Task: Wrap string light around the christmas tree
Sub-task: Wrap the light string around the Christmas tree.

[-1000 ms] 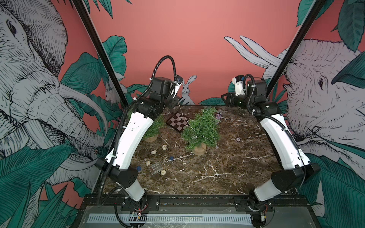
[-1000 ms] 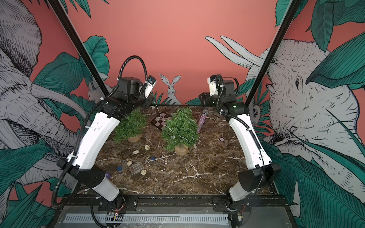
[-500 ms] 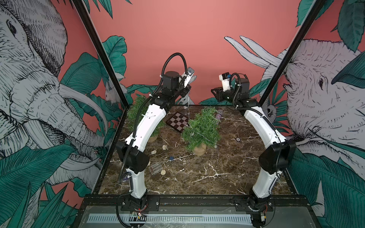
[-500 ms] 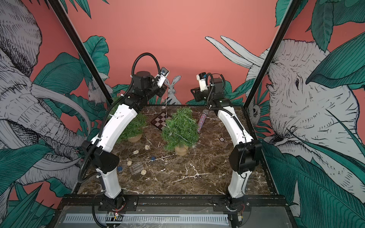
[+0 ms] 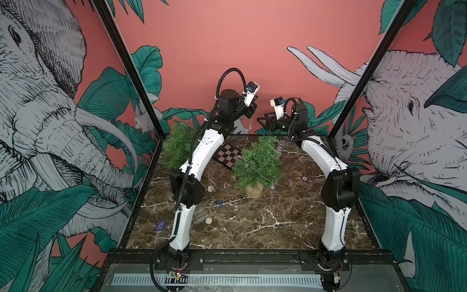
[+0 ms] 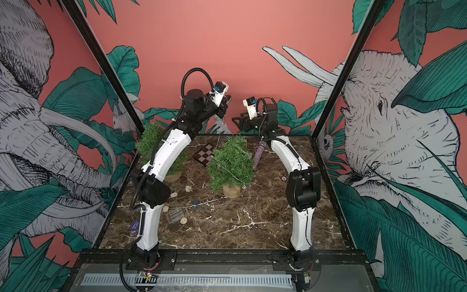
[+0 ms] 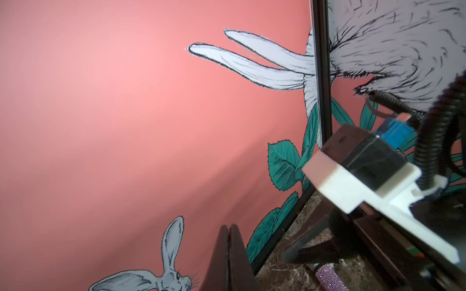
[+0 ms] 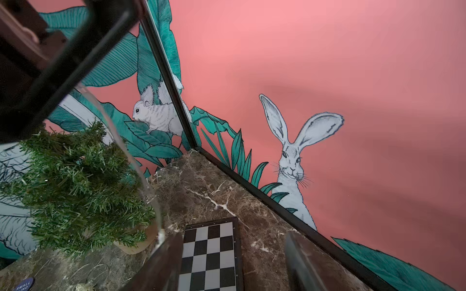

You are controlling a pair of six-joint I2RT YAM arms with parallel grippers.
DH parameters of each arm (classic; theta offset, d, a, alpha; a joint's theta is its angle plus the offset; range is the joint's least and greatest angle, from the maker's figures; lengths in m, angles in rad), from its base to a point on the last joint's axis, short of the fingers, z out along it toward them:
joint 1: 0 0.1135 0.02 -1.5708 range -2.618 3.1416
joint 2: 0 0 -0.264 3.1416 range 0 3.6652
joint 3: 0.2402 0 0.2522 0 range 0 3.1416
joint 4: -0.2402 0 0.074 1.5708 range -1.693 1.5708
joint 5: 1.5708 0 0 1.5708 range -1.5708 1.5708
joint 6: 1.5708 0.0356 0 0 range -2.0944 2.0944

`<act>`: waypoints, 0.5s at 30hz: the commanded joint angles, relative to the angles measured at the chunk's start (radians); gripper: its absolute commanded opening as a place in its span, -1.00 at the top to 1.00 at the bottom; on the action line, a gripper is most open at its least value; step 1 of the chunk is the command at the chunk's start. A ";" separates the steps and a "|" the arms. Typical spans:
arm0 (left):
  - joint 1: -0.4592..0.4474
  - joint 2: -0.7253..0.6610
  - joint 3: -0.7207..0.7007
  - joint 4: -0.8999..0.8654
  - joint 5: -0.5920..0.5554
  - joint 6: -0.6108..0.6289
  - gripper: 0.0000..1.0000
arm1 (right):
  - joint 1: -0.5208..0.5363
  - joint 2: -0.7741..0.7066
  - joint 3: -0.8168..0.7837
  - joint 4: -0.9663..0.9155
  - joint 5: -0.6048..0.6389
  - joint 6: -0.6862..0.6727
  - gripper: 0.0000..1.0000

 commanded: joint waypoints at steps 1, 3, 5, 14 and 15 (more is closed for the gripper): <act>0.004 -0.010 0.038 0.074 0.084 -0.071 1.00 | 0.012 0.012 0.048 0.103 -0.055 0.000 -0.35; 0.001 -0.005 0.040 0.079 0.110 -0.083 1.00 | 0.021 0.028 0.064 0.110 -0.064 0.006 -0.37; -0.003 -0.004 0.040 0.080 0.134 -0.091 1.00 | 0.027 0.043 0.081 0.111 -0.076 0.007 -0.37; -0.017 0.004 0.037 0.059 0.187 -0.098 1.00 | 0.047 0.080 0.118 0.175 -0.103 0.054 -0.34; -0.018 0.004 0.038 0.062 0.192 -0.102 1.00 | 0.050 0.086 0.128 0.174 -0.097 0.059 -0.32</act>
